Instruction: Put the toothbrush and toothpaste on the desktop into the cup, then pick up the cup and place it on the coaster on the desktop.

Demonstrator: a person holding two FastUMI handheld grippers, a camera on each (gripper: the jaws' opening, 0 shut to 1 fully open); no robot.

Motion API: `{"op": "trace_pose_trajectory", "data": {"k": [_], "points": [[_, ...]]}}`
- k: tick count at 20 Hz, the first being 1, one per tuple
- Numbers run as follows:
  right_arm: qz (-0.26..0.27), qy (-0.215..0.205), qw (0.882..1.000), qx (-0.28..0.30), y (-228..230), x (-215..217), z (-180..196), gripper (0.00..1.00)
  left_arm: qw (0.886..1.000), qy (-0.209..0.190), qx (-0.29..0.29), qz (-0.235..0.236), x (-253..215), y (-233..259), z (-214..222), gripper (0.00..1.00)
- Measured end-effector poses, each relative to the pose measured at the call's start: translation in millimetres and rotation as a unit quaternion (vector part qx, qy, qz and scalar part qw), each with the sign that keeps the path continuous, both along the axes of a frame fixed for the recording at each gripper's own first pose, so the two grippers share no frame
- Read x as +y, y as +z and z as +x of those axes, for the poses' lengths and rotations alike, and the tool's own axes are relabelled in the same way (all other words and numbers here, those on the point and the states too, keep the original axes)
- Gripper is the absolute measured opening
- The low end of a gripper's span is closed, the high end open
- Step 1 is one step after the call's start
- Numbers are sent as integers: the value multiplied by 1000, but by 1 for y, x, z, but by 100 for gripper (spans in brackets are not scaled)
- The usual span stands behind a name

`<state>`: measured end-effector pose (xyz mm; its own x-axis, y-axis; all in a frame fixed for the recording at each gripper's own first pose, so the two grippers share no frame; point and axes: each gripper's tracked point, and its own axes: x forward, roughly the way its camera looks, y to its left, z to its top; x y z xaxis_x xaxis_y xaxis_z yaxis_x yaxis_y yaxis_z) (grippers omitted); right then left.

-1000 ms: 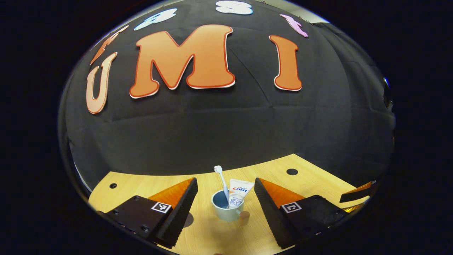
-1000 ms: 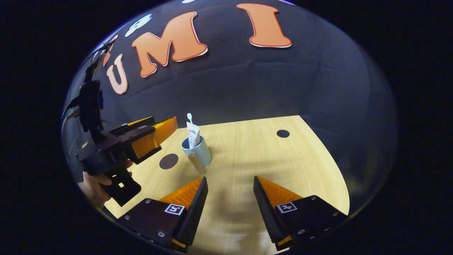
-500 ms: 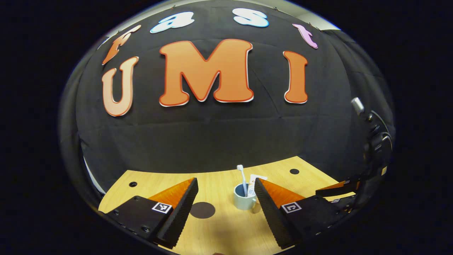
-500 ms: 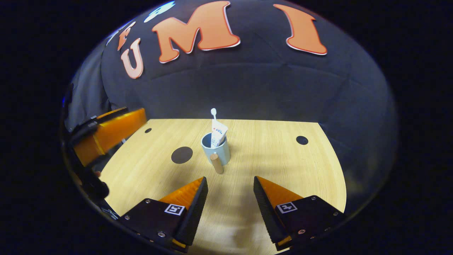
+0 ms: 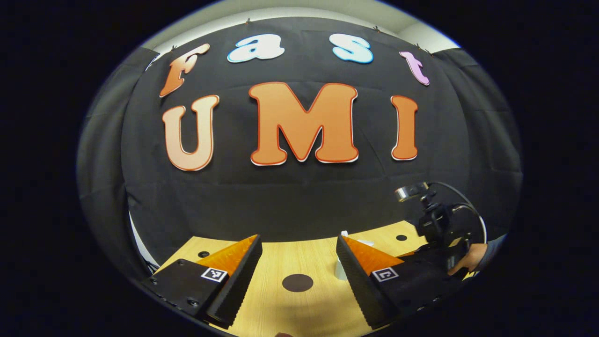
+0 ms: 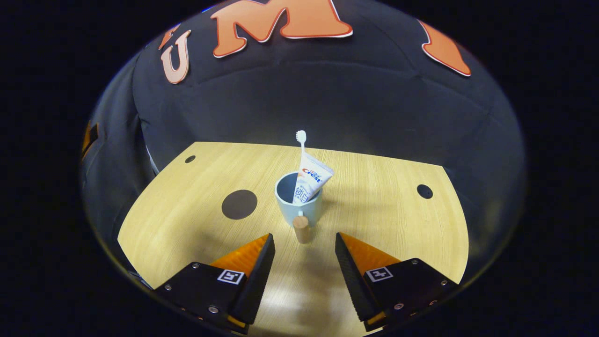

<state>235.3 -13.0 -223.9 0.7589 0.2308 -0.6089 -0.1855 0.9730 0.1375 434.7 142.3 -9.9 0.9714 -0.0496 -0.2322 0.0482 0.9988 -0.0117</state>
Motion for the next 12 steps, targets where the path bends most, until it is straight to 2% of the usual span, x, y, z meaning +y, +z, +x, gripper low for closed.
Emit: {"op": "trace_pose_trajectory", "data": {"k": [9, 10, 11, 12], "points": [[-4, -31, 995, 100, -69, 19, 48, 79, 999, 32, 25, 27, 50, -27, 11, 96], [-4, -34, 994, 103, -72, 20, 52, 75, 999, 34, 29, 29, 56, -30, 13, 96], [-6, -35, 994, 106, -73, 21, 57, 67, 999, 33, 33, 28, 60, -33, 15, 96], [-5, -34, 993, 112, -77, 24, 59, 66, 998, 32, 40, 28, 61, -39, 17, 96]]}}
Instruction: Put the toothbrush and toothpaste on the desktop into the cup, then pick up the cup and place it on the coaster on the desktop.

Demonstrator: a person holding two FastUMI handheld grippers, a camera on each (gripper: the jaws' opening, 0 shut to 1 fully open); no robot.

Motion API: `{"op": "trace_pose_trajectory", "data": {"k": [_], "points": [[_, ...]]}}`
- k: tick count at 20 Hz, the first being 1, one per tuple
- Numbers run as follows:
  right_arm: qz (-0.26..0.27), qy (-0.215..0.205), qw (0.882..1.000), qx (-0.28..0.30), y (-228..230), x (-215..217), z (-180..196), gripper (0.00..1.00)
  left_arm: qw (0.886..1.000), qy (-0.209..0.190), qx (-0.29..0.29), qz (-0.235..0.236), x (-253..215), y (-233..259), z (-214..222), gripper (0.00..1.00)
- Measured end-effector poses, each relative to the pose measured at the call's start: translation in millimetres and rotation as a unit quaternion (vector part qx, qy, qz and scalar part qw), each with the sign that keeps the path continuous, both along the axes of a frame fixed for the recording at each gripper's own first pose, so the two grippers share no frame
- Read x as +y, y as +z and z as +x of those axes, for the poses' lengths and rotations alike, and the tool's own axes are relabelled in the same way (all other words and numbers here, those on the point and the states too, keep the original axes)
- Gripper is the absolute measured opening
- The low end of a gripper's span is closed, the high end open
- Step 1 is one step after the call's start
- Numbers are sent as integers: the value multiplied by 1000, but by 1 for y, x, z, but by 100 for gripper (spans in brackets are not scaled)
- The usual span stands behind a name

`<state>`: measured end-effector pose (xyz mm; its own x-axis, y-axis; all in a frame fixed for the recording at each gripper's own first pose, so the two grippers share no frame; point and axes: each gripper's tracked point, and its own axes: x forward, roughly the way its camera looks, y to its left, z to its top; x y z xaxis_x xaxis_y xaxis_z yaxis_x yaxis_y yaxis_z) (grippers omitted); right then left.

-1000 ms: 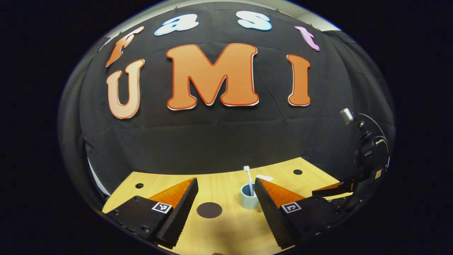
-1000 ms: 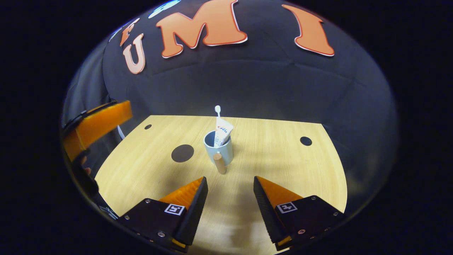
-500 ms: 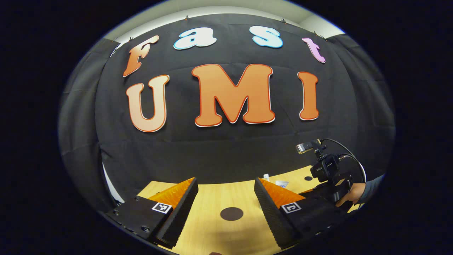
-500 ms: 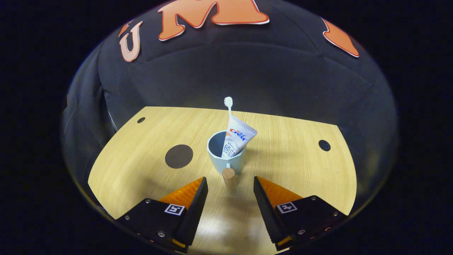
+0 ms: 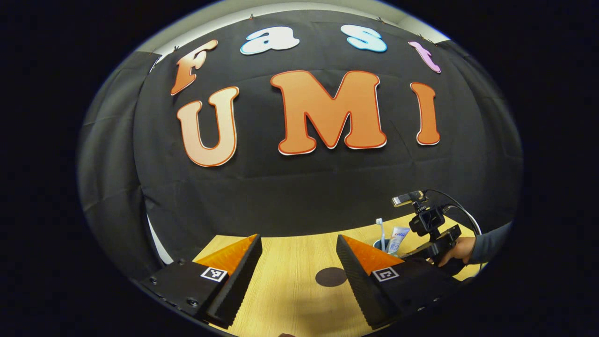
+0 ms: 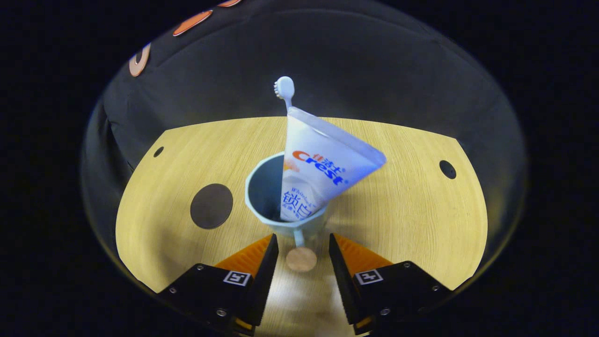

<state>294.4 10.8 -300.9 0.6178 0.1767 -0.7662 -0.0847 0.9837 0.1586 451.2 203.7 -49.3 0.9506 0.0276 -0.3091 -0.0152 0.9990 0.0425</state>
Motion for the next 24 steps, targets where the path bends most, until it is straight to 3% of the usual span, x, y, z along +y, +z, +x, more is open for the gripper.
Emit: {"op": "trace_pose_trajectory", "data": {"k": [1, 2, 4, 8, 18, 24], "points": [[8, 1, 1000, 8, 2, 4, 0, 61, 1000, 1, 6, -1, 2, -5, -1, 96], [4, -2, 1000, 12, 1, 3, -2, 47, 1000, 1, 11, -3, 3, -7, -2, 96], [-6, -3, 1000, 11, 2, -3, 1, 29, 1000, 3, 15, -8, 6, -10, -2, 96], [-6, -4, 1000, 15, 4, -1, -1, 17, 1000, 2, 17, -17, 14, -17, 4, 96], [-3, 37, 999, -34, 28, 9, 12, 14, 1000, 11, 9, -22, 44, -13, -11, 96], [-2, 63, 998, -23, 25, 67, 18, 14, 1000, 10, 19, -17, 67, -23, -13, 96]]}}
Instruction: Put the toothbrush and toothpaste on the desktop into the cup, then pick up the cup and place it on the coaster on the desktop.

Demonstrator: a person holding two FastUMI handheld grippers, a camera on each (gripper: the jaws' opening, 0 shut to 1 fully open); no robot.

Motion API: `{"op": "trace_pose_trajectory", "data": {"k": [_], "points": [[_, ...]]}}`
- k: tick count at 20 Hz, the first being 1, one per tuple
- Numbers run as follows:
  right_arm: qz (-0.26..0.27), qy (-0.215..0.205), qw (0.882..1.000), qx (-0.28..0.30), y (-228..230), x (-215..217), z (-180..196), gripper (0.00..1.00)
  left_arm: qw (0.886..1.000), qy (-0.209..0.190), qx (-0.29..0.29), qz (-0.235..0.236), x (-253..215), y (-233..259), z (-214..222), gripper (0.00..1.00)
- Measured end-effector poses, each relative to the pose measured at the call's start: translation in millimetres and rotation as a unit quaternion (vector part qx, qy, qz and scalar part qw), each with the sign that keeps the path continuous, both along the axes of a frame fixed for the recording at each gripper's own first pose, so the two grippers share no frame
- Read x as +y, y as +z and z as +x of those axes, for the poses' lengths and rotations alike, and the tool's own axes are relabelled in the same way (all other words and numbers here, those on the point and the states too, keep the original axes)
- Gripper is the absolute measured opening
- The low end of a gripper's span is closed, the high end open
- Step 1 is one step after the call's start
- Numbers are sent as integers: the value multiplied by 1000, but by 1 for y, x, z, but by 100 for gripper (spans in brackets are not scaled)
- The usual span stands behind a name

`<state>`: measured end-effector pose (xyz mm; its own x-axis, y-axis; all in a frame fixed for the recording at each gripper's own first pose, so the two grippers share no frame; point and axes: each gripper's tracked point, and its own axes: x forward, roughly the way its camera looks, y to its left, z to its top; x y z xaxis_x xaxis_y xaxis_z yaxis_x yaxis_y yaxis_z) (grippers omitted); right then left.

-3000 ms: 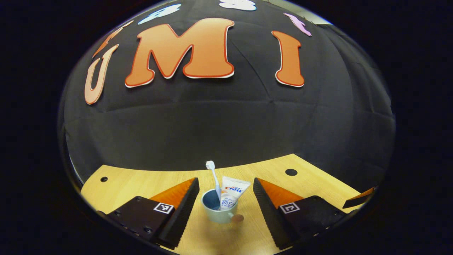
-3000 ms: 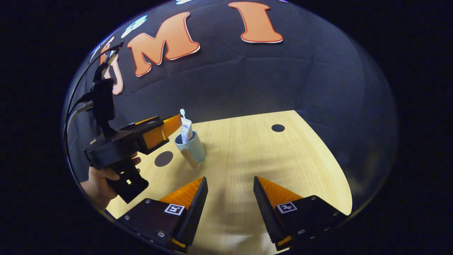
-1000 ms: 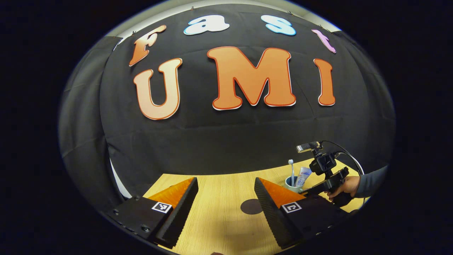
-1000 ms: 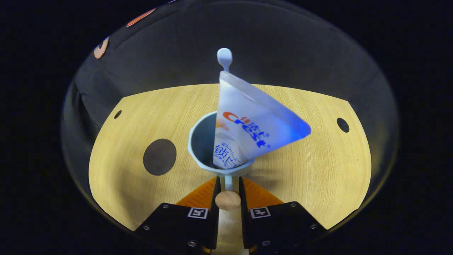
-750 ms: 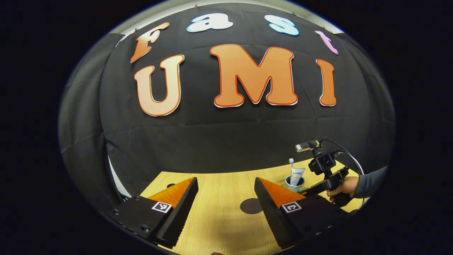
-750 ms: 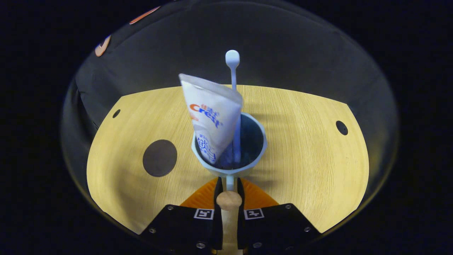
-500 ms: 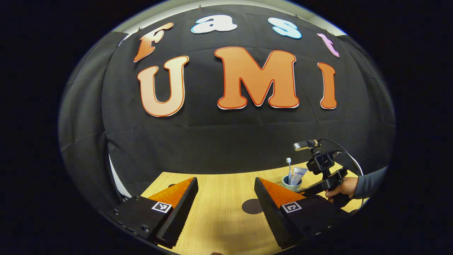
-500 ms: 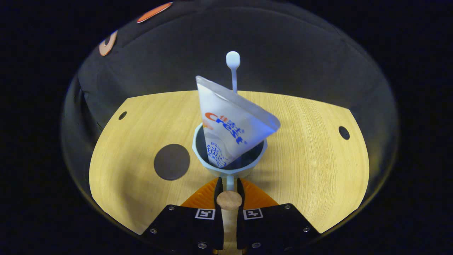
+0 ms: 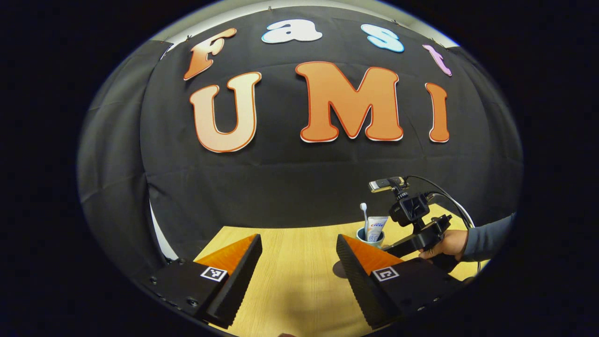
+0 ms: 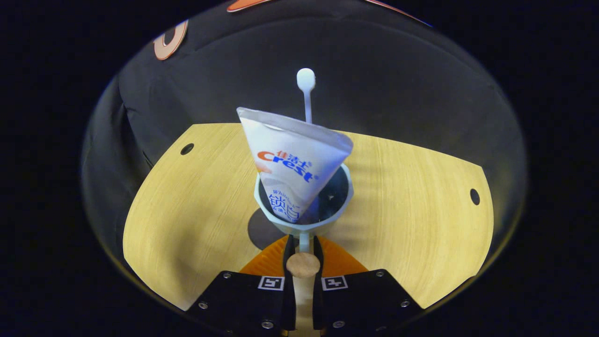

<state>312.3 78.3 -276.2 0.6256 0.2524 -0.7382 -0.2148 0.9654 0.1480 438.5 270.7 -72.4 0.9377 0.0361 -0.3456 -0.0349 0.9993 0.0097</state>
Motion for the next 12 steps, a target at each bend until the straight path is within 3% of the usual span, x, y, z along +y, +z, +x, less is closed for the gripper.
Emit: {"op": "trace_pose_trajectory", "data": {"k": [9, 12], "points": [[-35, 5, 999, 30, -9, 24, -4, 14, 1000, -10, 4, -17, 34, -15, 2, 96], [-26, -14, 999, 27, 2, 21, -7, 27, 1000, -19, -1, -18, 36, -12, 0, 96]]}}
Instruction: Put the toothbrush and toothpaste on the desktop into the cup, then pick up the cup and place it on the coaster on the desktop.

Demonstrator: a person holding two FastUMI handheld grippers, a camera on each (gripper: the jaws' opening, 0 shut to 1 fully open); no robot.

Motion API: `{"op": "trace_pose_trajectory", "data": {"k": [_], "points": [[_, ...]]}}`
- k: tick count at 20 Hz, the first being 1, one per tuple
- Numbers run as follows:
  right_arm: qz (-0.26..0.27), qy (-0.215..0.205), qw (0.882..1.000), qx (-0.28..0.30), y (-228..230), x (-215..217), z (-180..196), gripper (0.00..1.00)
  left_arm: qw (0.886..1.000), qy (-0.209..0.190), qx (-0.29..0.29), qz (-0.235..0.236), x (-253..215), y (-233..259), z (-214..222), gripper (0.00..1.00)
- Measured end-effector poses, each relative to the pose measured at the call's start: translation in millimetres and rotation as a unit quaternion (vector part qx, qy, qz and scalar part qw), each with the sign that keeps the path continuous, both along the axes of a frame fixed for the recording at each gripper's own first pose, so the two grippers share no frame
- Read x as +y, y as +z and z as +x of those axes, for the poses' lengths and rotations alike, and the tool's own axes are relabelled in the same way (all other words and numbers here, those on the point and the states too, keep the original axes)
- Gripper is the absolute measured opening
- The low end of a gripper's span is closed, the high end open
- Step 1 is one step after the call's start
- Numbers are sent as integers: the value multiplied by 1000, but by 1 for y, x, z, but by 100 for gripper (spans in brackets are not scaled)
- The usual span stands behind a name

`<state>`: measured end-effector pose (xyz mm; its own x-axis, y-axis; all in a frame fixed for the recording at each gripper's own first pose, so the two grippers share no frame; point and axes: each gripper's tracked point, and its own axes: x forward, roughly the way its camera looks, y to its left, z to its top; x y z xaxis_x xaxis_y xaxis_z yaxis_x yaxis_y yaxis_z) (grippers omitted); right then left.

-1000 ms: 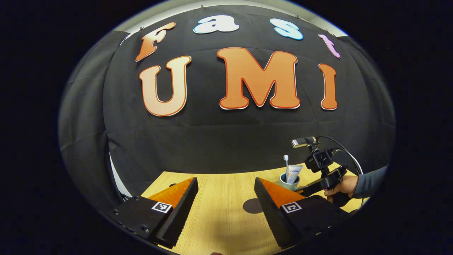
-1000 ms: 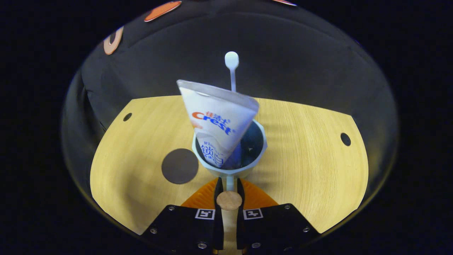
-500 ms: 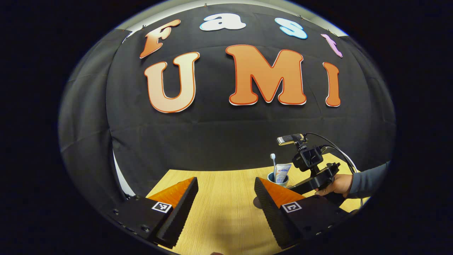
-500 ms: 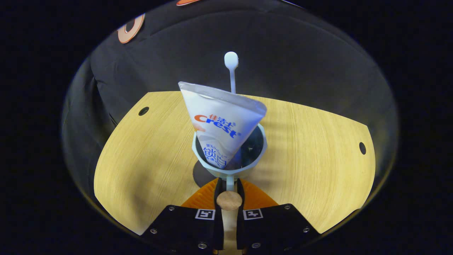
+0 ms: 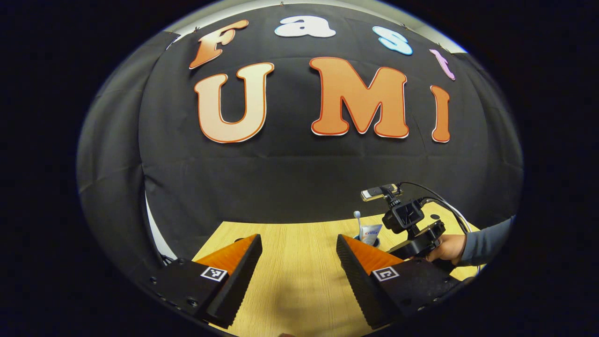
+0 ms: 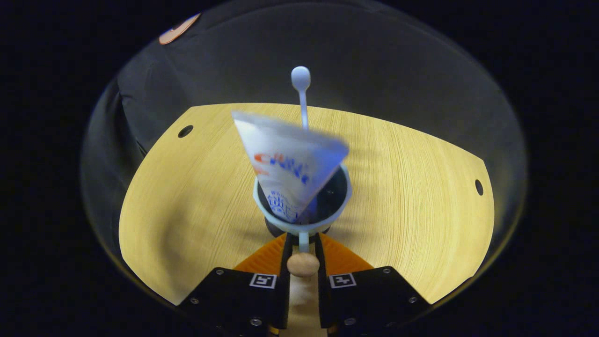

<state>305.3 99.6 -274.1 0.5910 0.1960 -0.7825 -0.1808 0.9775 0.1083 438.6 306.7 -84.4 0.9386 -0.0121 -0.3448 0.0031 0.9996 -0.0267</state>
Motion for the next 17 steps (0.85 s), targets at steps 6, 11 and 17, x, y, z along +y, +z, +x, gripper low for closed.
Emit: {"op": "trace_pose_trajectory", "data": {"k": [6, 11, 17], "points": [[29, -4, 993, -116, 76, -15, -11, 86, 1000, -18, -17, -2, -22, 17, -6, 96], [43, -9, 976, -211, 141, -47, -60, 98, 999, -16, -35, 4, -50, 38, -27, 96], [26, -2, 953, -302, 202, -96, -140, 98, 999, 1, -48, -26, -87, 73, -75, 96]]}}
